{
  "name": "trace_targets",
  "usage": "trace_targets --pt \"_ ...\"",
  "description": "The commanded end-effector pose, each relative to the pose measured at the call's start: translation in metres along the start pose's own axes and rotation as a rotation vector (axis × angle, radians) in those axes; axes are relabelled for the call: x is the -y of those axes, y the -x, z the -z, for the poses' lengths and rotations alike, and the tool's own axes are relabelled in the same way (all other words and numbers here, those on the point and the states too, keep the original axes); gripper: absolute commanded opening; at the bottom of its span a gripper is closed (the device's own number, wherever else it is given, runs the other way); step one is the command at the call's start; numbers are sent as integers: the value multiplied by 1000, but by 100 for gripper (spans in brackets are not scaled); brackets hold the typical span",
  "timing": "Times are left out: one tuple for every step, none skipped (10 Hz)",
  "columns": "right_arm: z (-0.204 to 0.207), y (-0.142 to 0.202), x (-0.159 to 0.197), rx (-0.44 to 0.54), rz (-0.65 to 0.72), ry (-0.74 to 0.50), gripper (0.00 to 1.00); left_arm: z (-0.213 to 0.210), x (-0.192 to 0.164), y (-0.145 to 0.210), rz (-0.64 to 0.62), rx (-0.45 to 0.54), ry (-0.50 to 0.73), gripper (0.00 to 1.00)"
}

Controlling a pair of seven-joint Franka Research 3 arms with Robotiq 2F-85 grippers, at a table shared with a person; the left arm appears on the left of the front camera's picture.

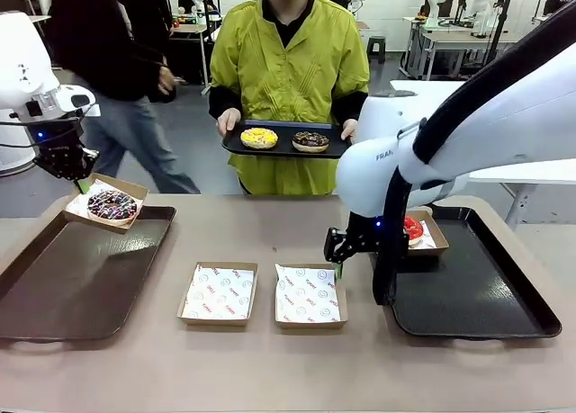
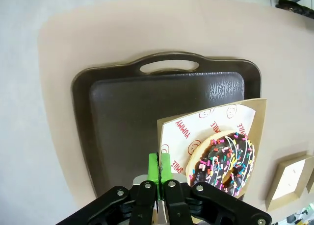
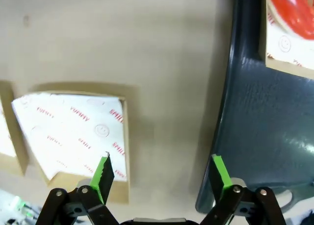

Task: Individually package the donuts and arrange them on the tray.
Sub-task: Place the picked Paper togo box on the Handle tray while simultaneously picking up another Paper togo box from the table with the other hand.

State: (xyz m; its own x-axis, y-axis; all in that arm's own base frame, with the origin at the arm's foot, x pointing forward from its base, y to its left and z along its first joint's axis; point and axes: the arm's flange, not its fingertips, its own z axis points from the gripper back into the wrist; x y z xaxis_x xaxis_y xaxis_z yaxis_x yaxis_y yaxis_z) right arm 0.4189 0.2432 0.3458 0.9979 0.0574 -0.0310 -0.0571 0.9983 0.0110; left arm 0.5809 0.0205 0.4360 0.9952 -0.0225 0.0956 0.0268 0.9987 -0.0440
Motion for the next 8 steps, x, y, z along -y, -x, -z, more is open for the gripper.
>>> trace_targets --pt "12 -17 -14 -8 54 27 100 10 -8 1 -5 -26 62 1" --pt "14 -16 -17 -4 77 20 100 14 -10 1 -29 -51 79 1" --pt "10 -5 -2 -14 24 15 100 8 -13 2 -88 -94 96 1" --pt "10 -5 -2 -14 24 15 100 16 -3 0 -25 -32 42 1" --pt "10 -5 -2 -14 24 15 100 16 -3 0 -25 -32 42 1" --pt "15 -10 -5 -24 43 12 100 19 -6 3 -47 -62 62 1" --pt "22 -7 -12 -7 42 27 100 25 -2 1 -50 -88 75 1" --pt "25 -5 -18 5 75 9 100 32 2 -1 -44 -103 78 1"
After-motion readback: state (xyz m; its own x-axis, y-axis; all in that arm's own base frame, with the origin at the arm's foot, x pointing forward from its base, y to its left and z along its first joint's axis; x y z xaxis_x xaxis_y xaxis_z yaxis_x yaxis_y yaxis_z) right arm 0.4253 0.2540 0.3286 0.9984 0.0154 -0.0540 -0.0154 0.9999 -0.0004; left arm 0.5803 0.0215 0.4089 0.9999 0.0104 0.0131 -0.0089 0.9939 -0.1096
